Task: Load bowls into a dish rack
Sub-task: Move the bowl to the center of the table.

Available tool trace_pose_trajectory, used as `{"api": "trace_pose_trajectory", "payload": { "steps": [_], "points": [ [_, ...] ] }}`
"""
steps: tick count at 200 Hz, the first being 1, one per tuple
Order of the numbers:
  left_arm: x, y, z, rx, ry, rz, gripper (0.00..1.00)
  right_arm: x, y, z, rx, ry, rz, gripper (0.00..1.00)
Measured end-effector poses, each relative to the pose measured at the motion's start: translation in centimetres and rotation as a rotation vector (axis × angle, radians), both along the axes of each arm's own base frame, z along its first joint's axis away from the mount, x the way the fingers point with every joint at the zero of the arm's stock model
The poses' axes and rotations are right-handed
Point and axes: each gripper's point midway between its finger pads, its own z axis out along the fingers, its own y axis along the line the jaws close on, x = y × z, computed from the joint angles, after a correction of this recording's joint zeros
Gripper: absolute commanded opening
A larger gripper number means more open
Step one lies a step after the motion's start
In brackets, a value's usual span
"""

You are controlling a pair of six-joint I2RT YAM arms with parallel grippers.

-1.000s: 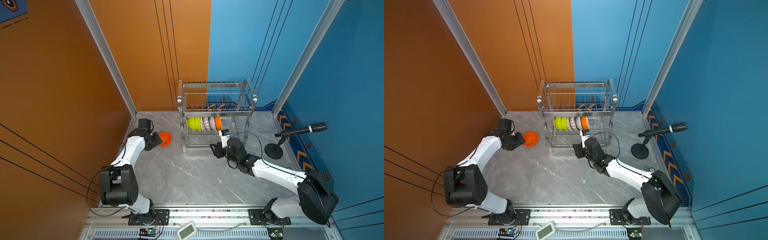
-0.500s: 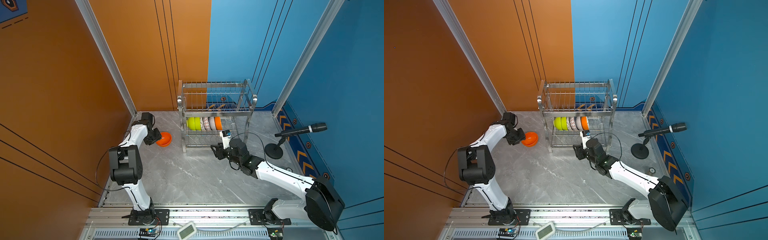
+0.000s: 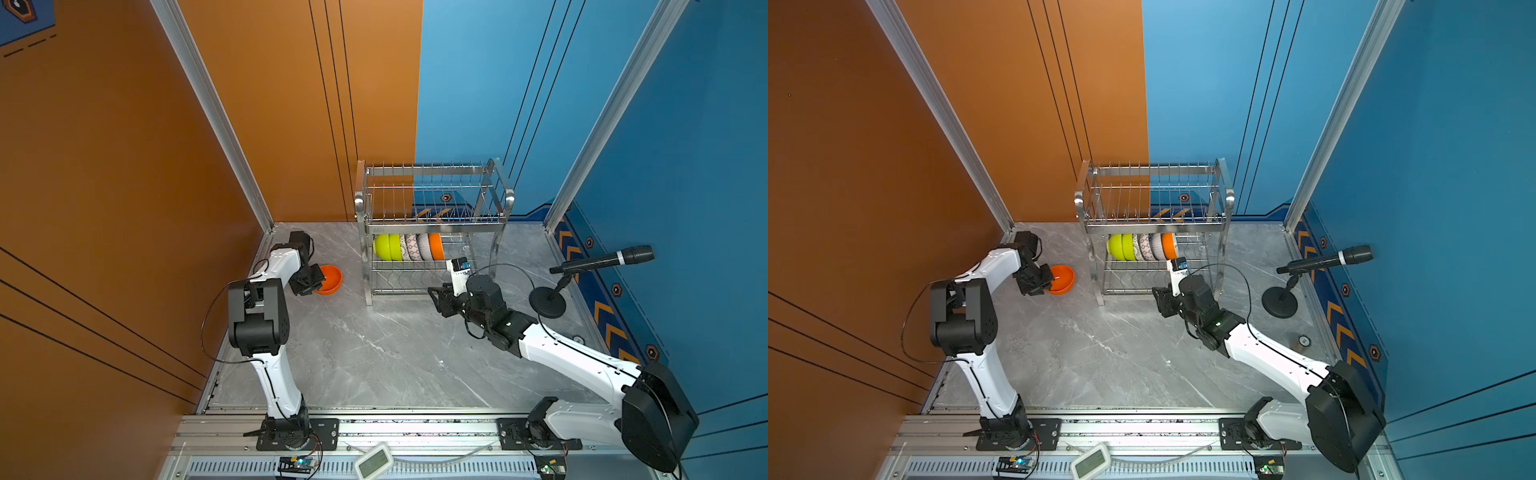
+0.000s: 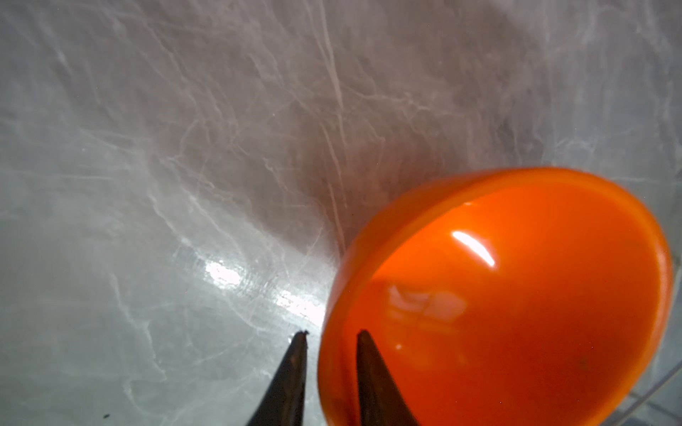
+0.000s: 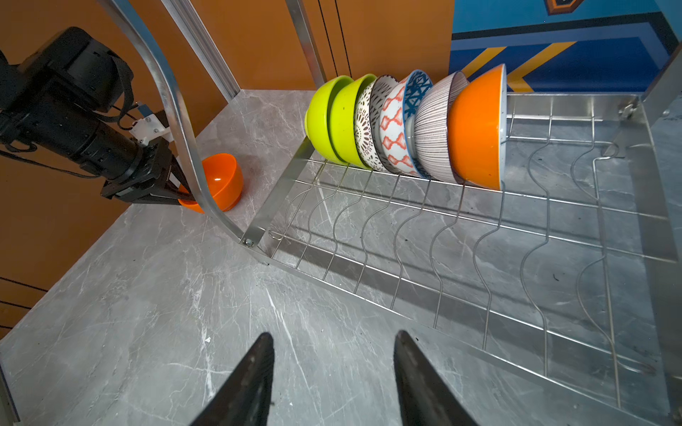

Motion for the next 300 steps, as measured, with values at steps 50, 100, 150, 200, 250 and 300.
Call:
{"api": "trace_pose_trajectory", "payload": {
  "steps": [50,100,150,200,250,300],
  "points": [
    [0.5,-0.1,0.5,-0.005,-0.022,-0.009,0.01,0.3,-1.2,1.1,0.009,-0.022,-0.031,0.53],
    [-3.0,-1.4,2.1,-0.024,-0.037,-0.028,0.01,1.5,-3.0,0.9,0.016,-0.008,-0.091,0.53],
    [-9.8,-5.4,2.4,-0.060,-0.020,-0.109,0.03,2.7,-5.6,0.6,0.044,0.024,-0.194,0.53],
    [-16.0,-12.2,1.3,-0.058,0.020,-0.303,0.02,2.9,-8.1,1.1,0.077,0.048,-0.291,0.53],
    [-19.2,-20.2,1.5,-0.053,-0.015,-0.523,0.03,2.5,-11.3,2.7,0.136,0.033,-0.397,0.53],
    [-19.7,-25.5,0.9,-0.013,-0.023,-0.651,0.04,1.6,-16.2,1.9,0.180,0.057,-0.544,0.53]
  ]
}}
